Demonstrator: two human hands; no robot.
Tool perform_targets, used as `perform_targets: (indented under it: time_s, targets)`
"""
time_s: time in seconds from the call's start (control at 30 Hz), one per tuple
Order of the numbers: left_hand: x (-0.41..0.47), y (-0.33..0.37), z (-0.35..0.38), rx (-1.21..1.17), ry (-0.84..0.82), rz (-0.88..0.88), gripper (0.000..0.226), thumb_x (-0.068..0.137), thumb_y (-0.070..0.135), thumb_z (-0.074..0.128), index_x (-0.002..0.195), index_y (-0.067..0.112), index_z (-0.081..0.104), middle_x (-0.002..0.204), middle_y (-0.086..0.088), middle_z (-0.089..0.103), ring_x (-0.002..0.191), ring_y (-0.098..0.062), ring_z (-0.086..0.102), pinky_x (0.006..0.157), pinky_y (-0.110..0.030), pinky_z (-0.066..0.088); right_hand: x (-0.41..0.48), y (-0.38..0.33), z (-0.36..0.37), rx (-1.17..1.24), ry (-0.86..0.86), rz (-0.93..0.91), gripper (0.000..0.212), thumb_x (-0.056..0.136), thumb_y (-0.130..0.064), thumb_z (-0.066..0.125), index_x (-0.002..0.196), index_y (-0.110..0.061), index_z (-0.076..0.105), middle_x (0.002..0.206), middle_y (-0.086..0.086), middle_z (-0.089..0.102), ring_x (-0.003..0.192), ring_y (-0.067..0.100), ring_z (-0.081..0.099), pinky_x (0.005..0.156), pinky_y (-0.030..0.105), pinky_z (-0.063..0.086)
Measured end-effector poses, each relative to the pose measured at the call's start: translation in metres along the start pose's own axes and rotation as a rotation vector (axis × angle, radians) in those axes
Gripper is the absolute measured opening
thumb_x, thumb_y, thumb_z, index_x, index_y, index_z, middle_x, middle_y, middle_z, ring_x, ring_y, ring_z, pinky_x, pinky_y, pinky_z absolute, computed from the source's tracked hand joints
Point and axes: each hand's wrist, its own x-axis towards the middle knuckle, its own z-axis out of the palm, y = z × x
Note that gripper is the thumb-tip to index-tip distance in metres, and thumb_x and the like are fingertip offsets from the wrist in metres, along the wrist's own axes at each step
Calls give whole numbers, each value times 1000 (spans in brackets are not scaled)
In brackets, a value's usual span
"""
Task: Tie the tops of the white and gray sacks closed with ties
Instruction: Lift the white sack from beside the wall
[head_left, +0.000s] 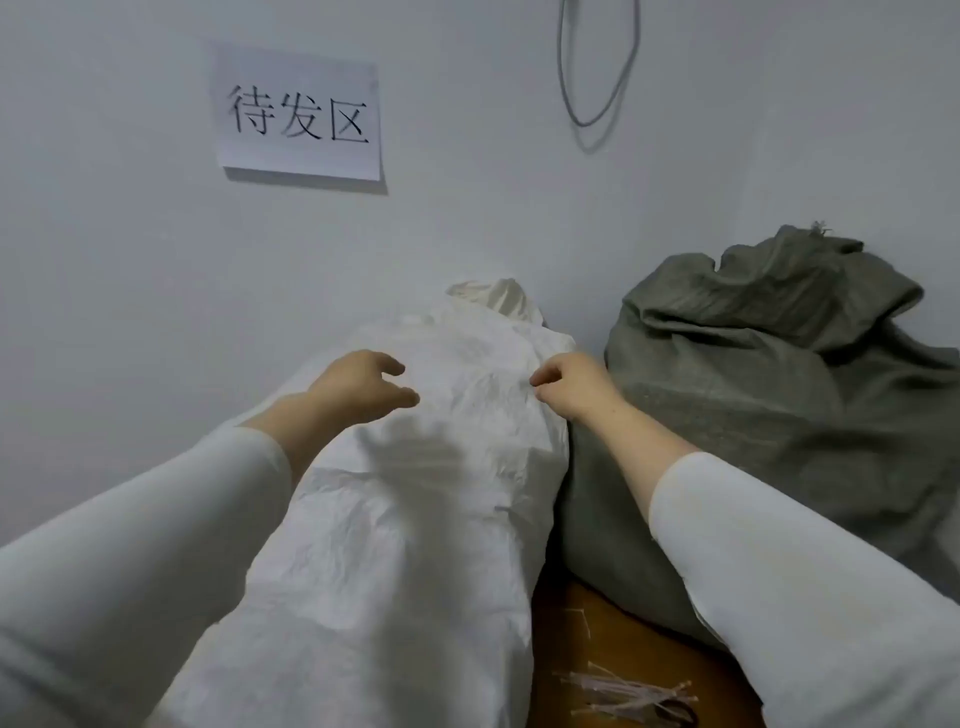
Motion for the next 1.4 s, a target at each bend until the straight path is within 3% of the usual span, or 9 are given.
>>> perform_targets:
  time_s: [0.17,0.43,0.7,0.77,0.87,1.0,1.07,1.2,1.4]
  targets:
    - [46,-11,15,90,-72,-36,74,72,52,70,137,28,43,134,-7,48,127,-26,42,106,-40,38,39,12,13,-70,7,35,28,88,-11,51,111,-15,65,118,5,64,107,25,59,94,38,49]
    - [130,-3,43,329,-173,-93,108,58,74,65,145,42,11,157,-6,7,144,-29,0,117,-50,15,154,54,30,-98,123,38,35,94,-29,45,126,-19,55,137,13,44,116,33,51,97,37,45]
    - [185,5,64,437,-274,-149,127,45,82,63,144,44,-7,157,-1,-11,144,-29,-15,116,-57,7,237,86,49,-124,112,190,64,93,-49,41,136,-2,37,140,21,37,129,38,34,105,43,33]
    - [191,3,70,482,-304,-167,128,44,80,67,142,48,-9,157,0,-9,145,-29,-12,114,-59,11,249,89,55,18,55,258,74,88,-54,46,141,-5,27,144,21,30,129,39,33,104,45,34]
    - [198,-5,78,564,-369,-178,132,32,79,63,139,50,-8,152,5,11,142,-28,19,109,-55,28,263,90,64,225,5,333,89,83,-53,58,144,-4,16,147,20,21,127,41,38,99,44,40]
    - [205,-17,89,584,-424,-181,135,30,80,60,143,44,-5,148,10,23,132,-28,38,105,-49,36,276,96,78,404,-44,383,108,70,-44,76,143,6,14,145,22,34,130,36,39,103,40,41]
    - [205,-19,90,585,-414,-176,130,37,78,62,144,41,-2,147,10,25,131,-27,39,105,-49,36,277,98,86,485,-85,355,97,71,-38,77,142,3,25,141,16,43,126,32,46,103,38,42]
    - [203,-20,90,598,-422,-172,120,52,74,66,146,37,0,149,8,22,134,-27,36,107,-49,33,267,91,94,571,-65,246,40,89,-12,55,128,-2,51,125,8,56,114,29,54,98,36,44]
    - [190,-24,86,570,-402,-182,119,48,75,64,144,38,5,146,11,25,134,-23,36,105,-50,35,258,52,90,833,-58,369,29,89,-6,44,114,-3,58,92,12,63,78,24,58,67,28,44]
